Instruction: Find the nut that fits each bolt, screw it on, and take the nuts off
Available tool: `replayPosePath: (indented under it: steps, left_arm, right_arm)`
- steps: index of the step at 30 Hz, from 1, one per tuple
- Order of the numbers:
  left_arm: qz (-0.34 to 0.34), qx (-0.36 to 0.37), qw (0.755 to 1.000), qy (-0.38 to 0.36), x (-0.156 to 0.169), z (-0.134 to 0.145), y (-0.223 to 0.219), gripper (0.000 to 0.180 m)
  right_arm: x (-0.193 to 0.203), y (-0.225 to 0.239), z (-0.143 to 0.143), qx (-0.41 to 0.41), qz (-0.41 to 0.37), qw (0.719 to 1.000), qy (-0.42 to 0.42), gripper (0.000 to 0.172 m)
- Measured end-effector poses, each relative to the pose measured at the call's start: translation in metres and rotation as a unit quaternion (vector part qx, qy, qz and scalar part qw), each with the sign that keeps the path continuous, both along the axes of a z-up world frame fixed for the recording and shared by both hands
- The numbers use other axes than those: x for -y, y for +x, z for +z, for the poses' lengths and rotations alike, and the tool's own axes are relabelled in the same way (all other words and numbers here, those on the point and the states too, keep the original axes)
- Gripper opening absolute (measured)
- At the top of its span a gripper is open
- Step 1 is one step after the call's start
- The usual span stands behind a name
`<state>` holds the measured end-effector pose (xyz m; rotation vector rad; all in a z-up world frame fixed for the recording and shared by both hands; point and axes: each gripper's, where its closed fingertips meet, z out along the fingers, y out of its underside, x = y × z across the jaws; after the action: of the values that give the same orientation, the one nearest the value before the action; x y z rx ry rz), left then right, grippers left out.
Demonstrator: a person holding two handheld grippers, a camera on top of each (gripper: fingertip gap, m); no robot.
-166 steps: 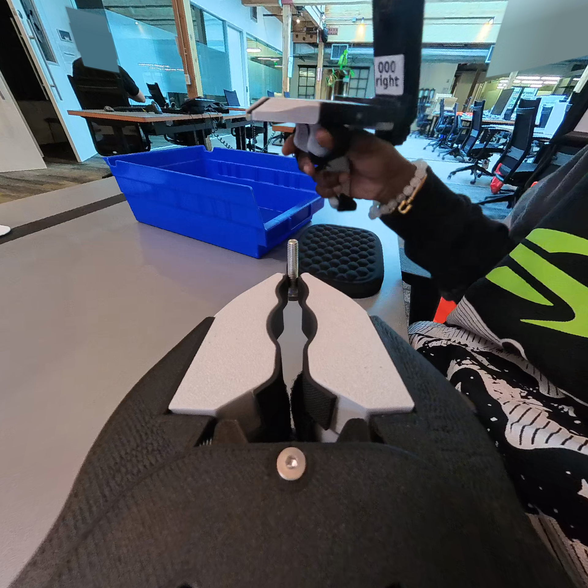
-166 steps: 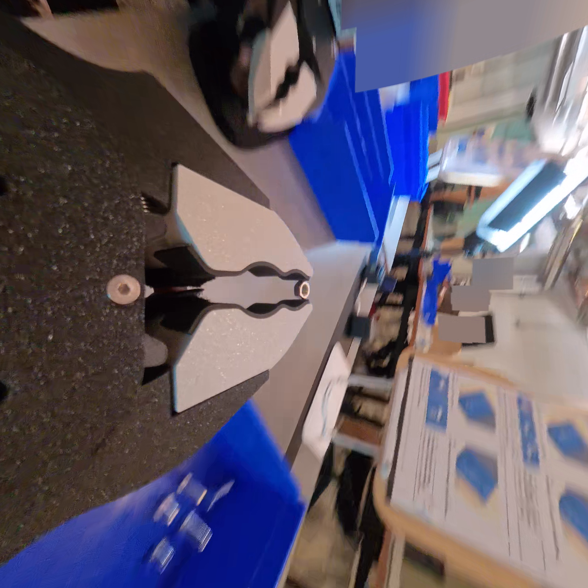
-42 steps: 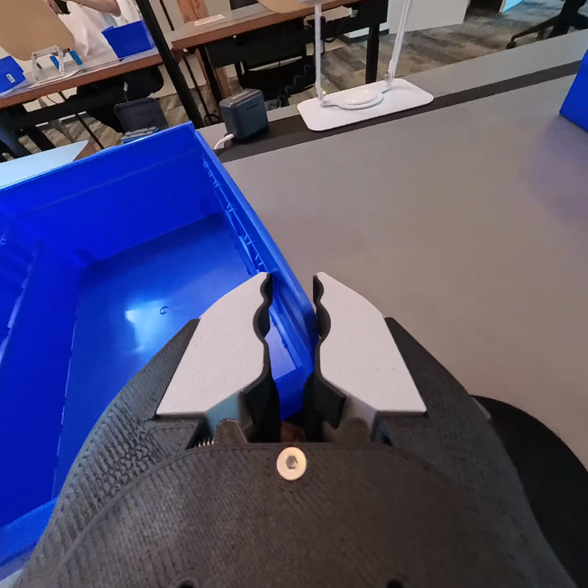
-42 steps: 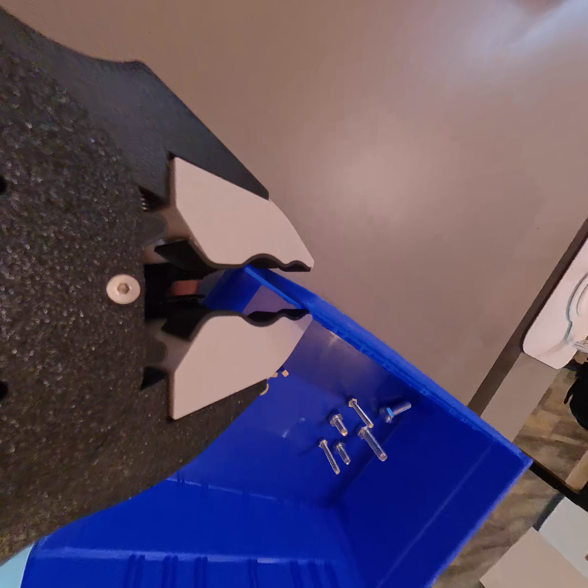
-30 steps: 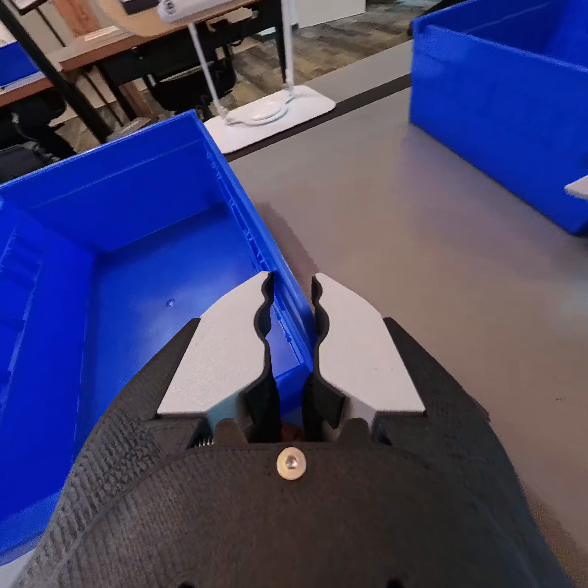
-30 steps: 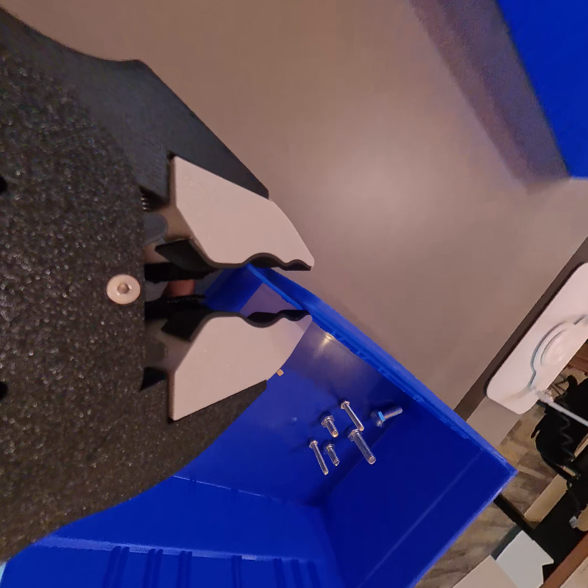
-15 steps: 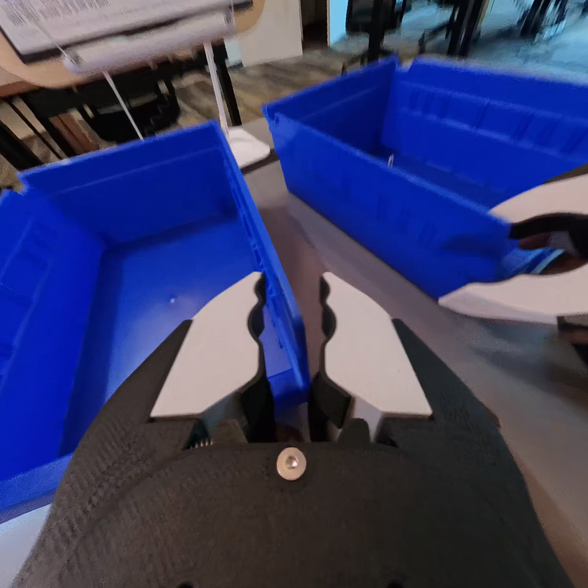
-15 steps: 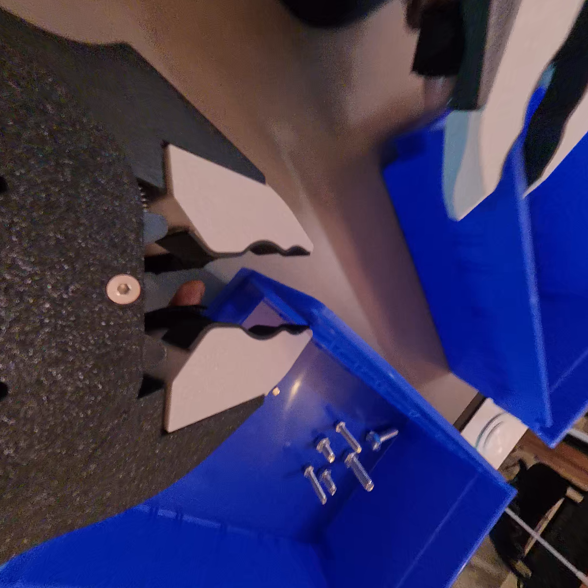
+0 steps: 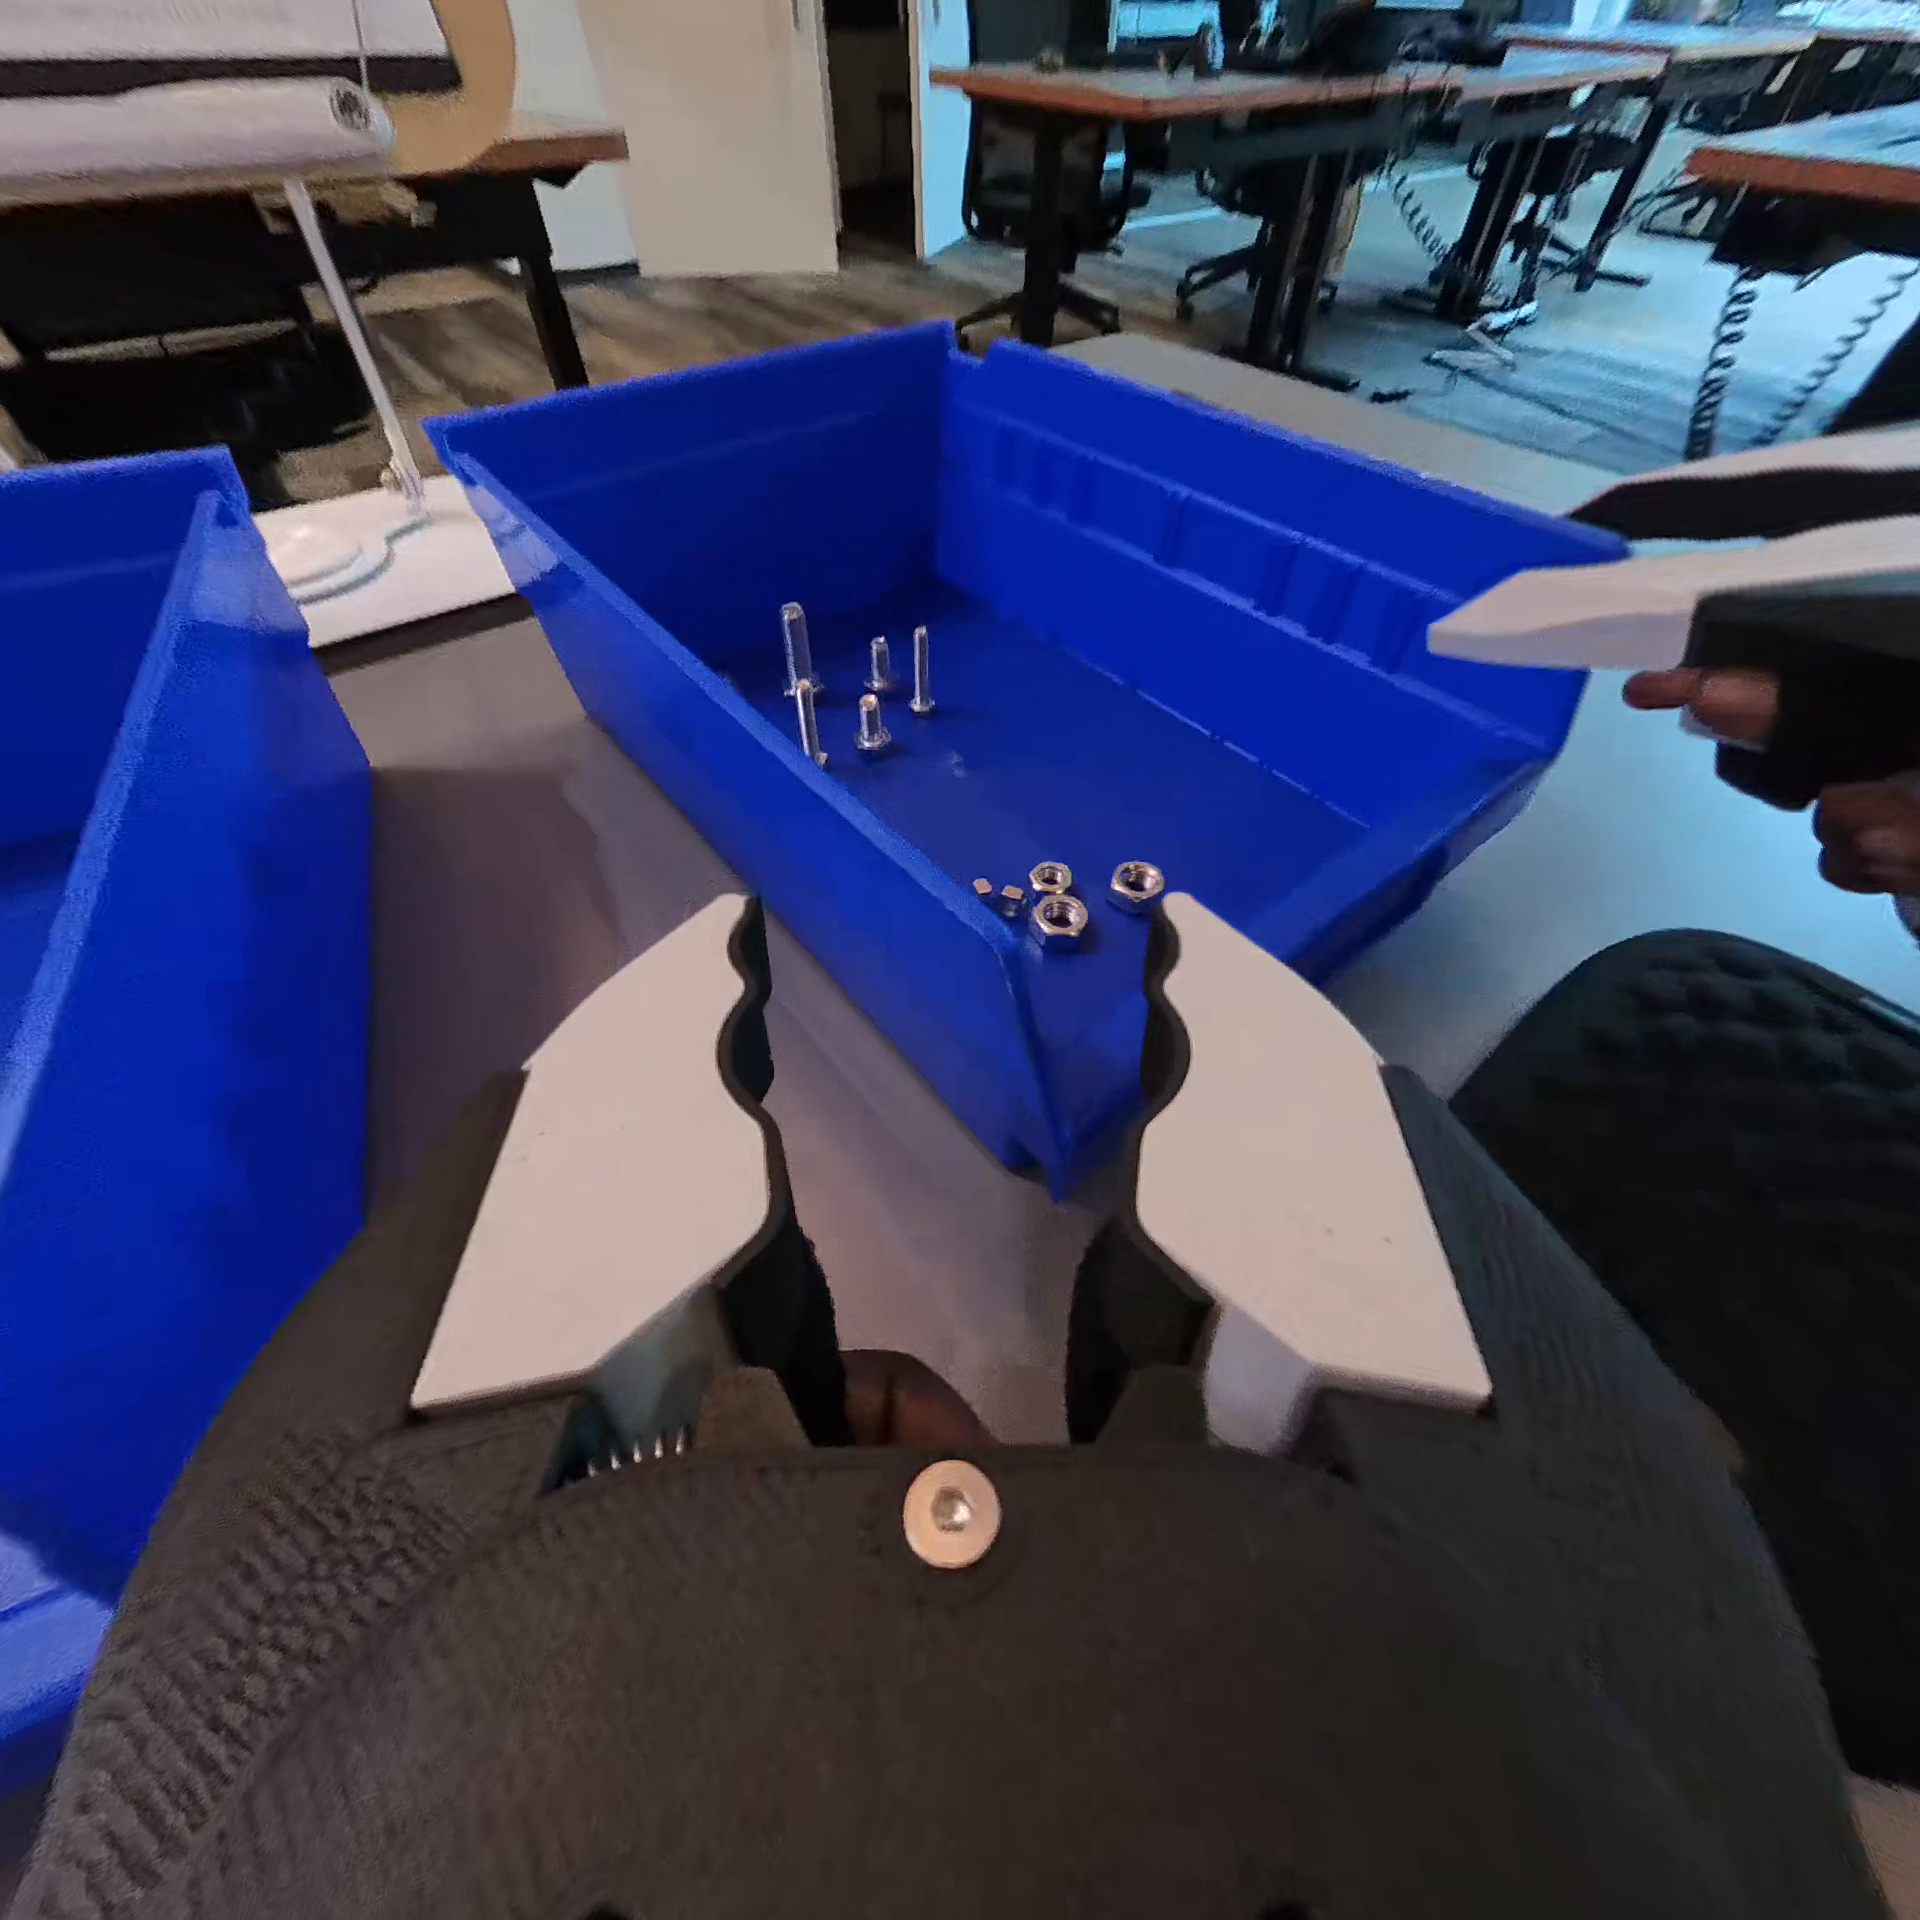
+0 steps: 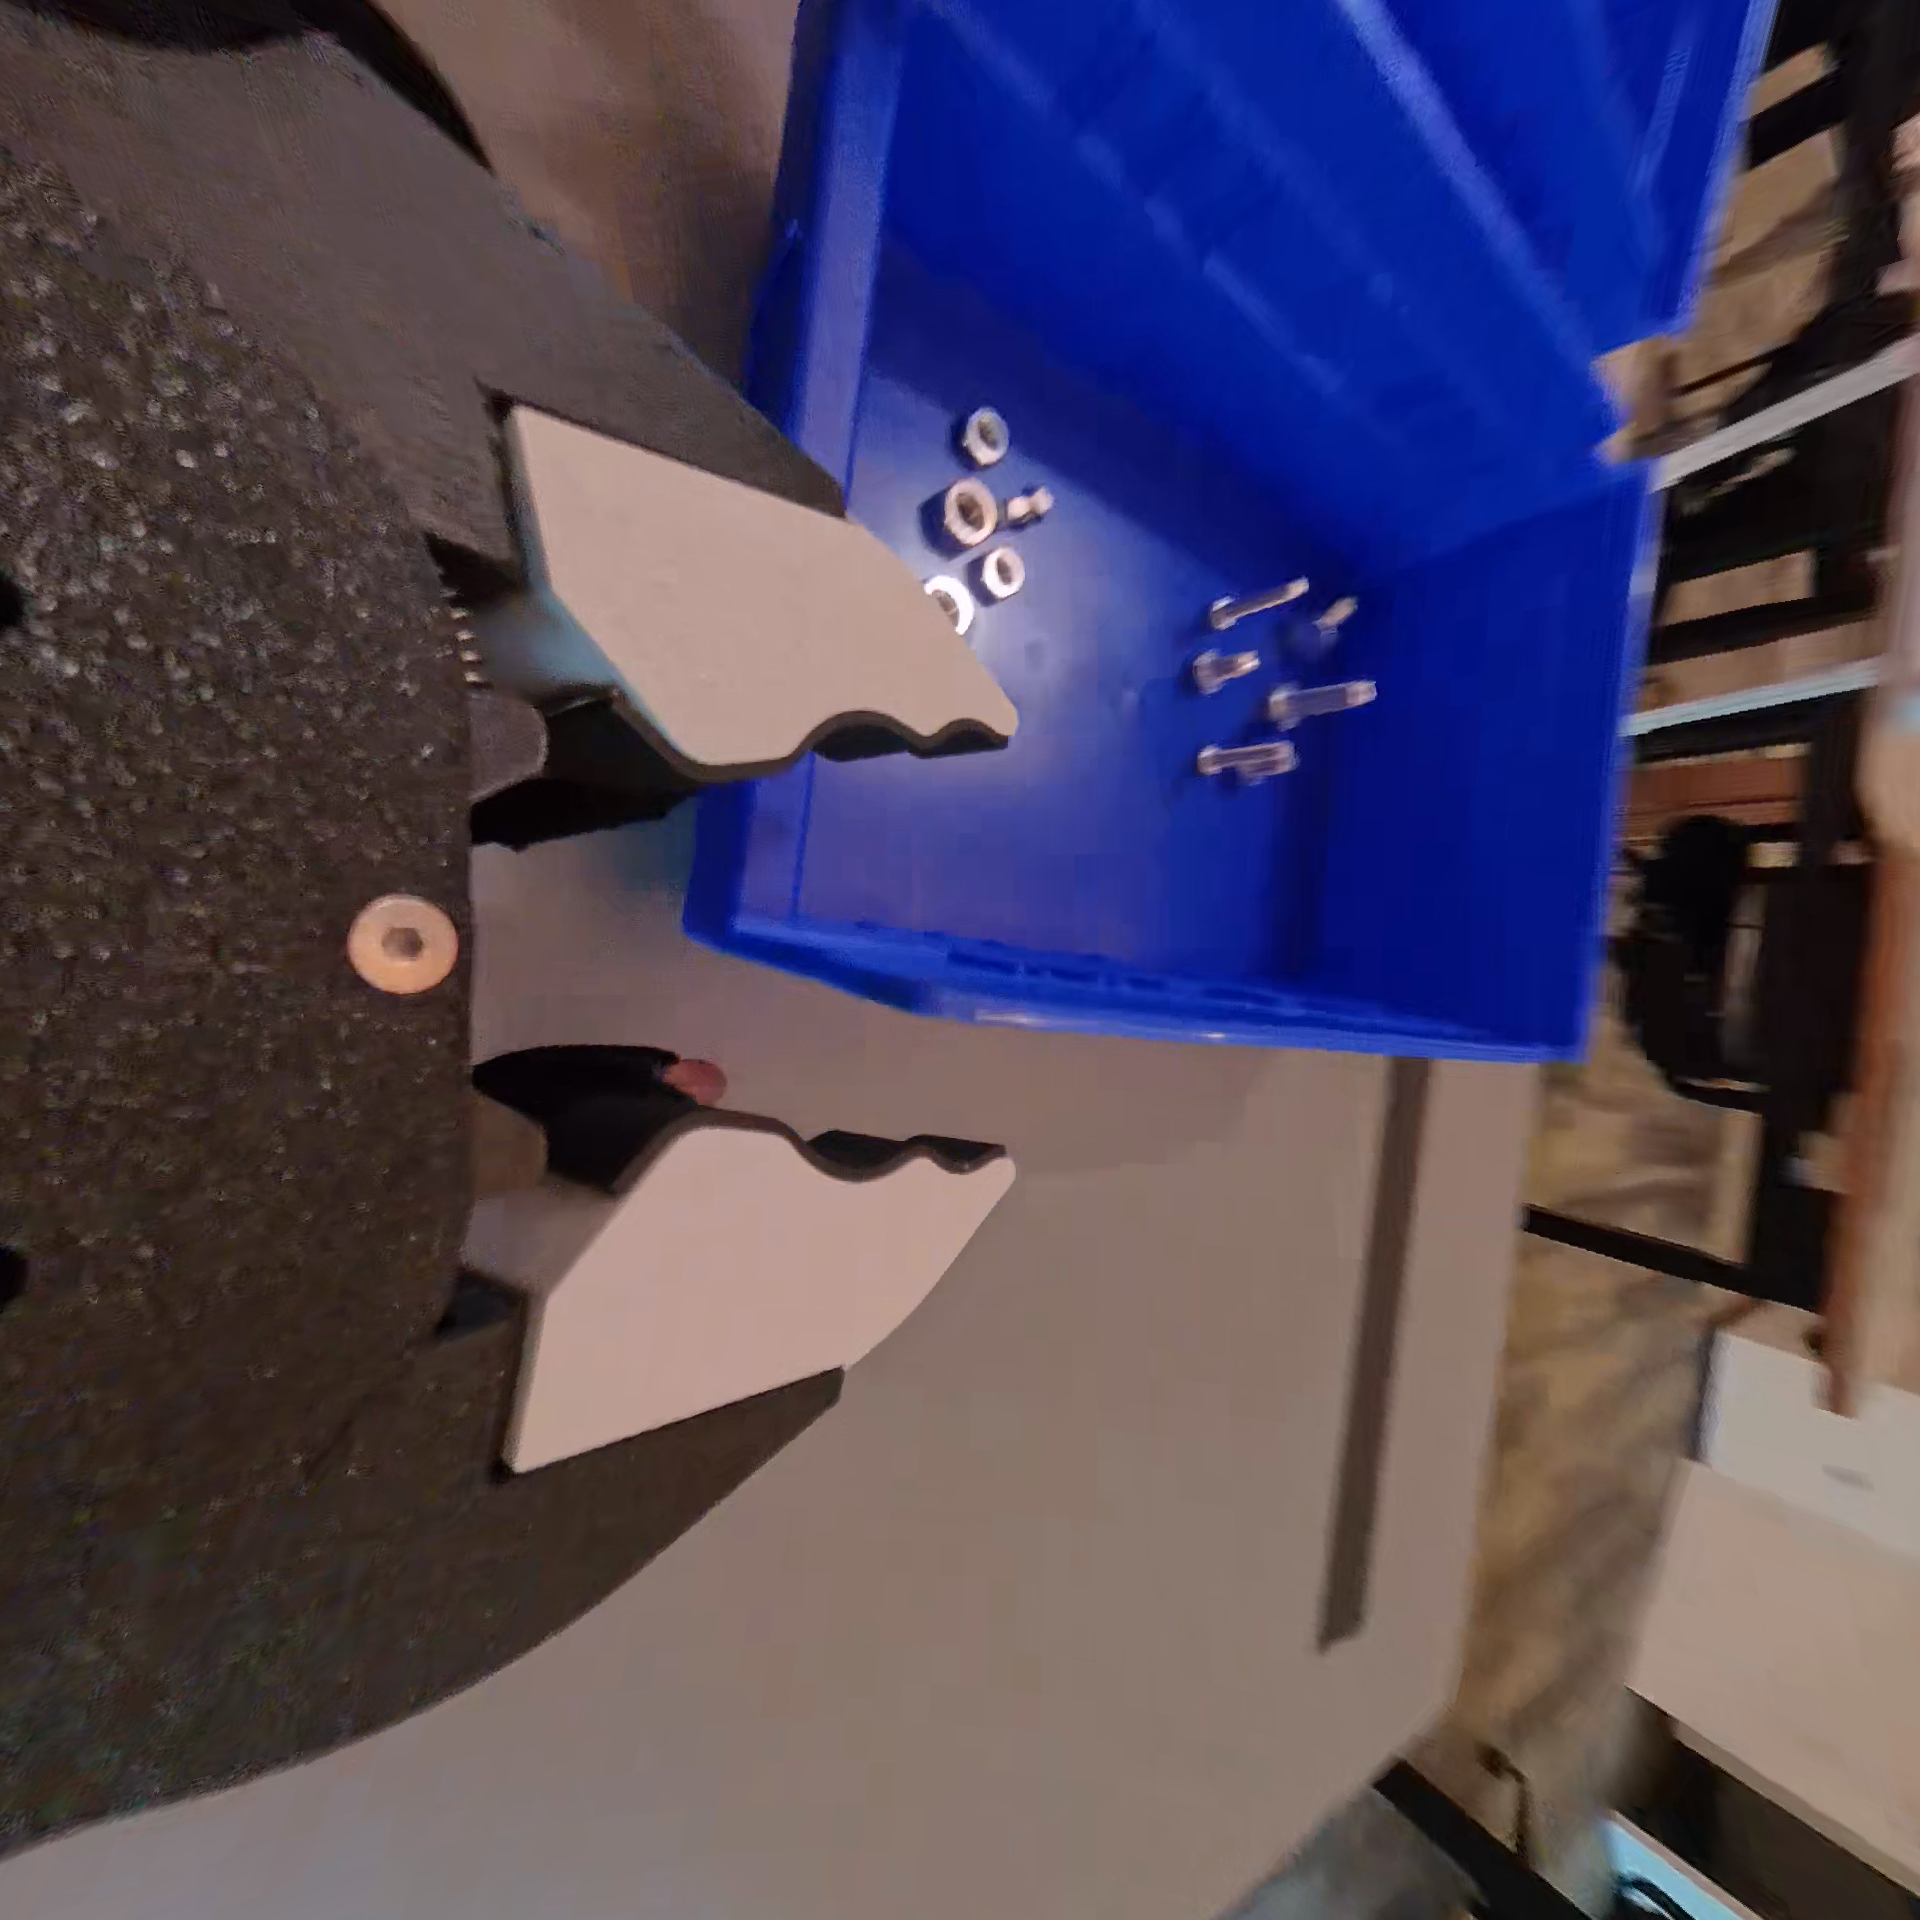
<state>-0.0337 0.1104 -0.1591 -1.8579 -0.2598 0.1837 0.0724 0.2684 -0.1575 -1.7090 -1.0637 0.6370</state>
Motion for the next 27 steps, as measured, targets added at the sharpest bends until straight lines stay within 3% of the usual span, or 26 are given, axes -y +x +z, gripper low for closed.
replayPosePath:
  steps: [4,8,11,18,27]
  left_arm:
    - [0.0,0.021,0.999,-0.037,-0.011,-0.017,-0.004,0.063]
    - [0.019,0.015,0.998,-0.053,-0.013,-0.022,-0.014,0.031]
    - [0.045,-0.029,0.997,-0.063,-0.01,-0.017,-0.026,0.02]
    - [0.046,-0.048,0.997,-0.039,-0.002,0.033,-0.037,0.013]
    - [0.064,-0.101,0.993,-0.006,0.038,0.124,-0.066,0.013]
  right_arm:
    - [-0.002,-0.009,-0.028,0.063,0.022,0.998,-0.006,0.054]
    - [-0.004,-0.008,-0.033,0.118,0.019,0.992,0.047,0.009]
    - [0.004,-0.009,-0.024,0.127,0.017,0.988,0.084,0.007]
    - [0.023,-0.007,0.038,0.131,-0.007,0.978,0.164,0.008]
    - [0.06,-0.038,0.127,0.085,-0.001,0.975,0.205,0.008]
